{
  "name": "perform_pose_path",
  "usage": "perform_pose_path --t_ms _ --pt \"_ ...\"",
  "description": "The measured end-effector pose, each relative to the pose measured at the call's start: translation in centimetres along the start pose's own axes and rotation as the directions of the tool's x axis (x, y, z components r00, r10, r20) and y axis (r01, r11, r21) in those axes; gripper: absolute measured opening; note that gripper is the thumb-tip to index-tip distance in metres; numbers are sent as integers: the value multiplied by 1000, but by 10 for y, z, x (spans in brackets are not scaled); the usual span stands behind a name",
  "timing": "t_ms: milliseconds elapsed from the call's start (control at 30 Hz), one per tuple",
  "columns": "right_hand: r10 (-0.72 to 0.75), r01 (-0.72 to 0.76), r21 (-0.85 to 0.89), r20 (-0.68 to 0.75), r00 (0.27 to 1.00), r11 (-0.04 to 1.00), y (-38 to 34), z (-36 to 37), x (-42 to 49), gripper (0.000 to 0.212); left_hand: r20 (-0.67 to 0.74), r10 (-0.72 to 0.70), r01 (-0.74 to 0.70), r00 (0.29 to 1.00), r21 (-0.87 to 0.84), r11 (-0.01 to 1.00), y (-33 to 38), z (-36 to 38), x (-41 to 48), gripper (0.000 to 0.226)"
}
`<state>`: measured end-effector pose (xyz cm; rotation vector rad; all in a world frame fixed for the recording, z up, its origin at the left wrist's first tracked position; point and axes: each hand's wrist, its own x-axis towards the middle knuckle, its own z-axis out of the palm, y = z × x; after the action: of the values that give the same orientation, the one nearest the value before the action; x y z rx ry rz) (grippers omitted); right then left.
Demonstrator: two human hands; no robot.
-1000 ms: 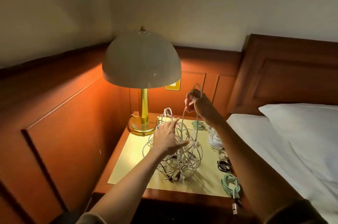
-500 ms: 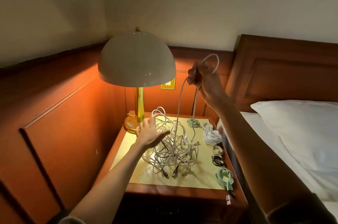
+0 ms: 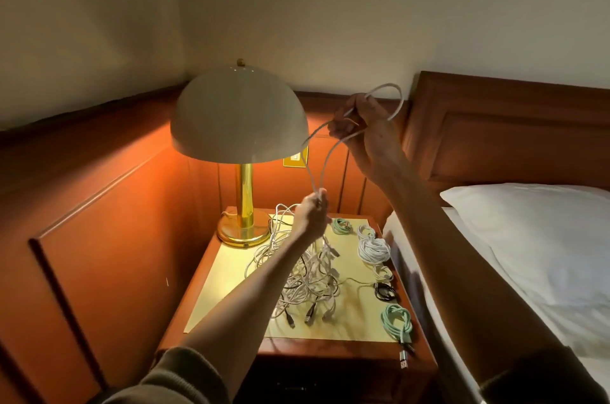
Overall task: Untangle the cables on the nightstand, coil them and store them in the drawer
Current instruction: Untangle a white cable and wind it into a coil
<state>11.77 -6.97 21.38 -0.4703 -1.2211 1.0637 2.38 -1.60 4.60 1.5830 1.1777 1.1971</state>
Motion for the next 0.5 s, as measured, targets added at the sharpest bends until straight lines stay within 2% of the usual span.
perform_pose_path --t_ms 133,267,400,467,500 --pt "4 -5 -43 -25 1000 999 -9 -20 -7 31 -161 48 -75 986 -166 983 24 -21 13 40" --pt "37 -42 -43 -100 994 998 -5 -34 -12 31 -360 142 -199 922 -125 972 39 -37 23 37" --pt "95 -106 -64 -161 982 992 3 -38 -19 28 -366 300 -317 881 15 948 66 -54 9 37" --pt "113 -135 -116 -174 978 984 6 -38 -23 26 -292 365 -350 884 105 931 70 -66 0 39" --pt "120 -147 -148 -178 977 978 6 -39 -25 25 -201 364 -340 909 145 929 72 -72 -4 39"
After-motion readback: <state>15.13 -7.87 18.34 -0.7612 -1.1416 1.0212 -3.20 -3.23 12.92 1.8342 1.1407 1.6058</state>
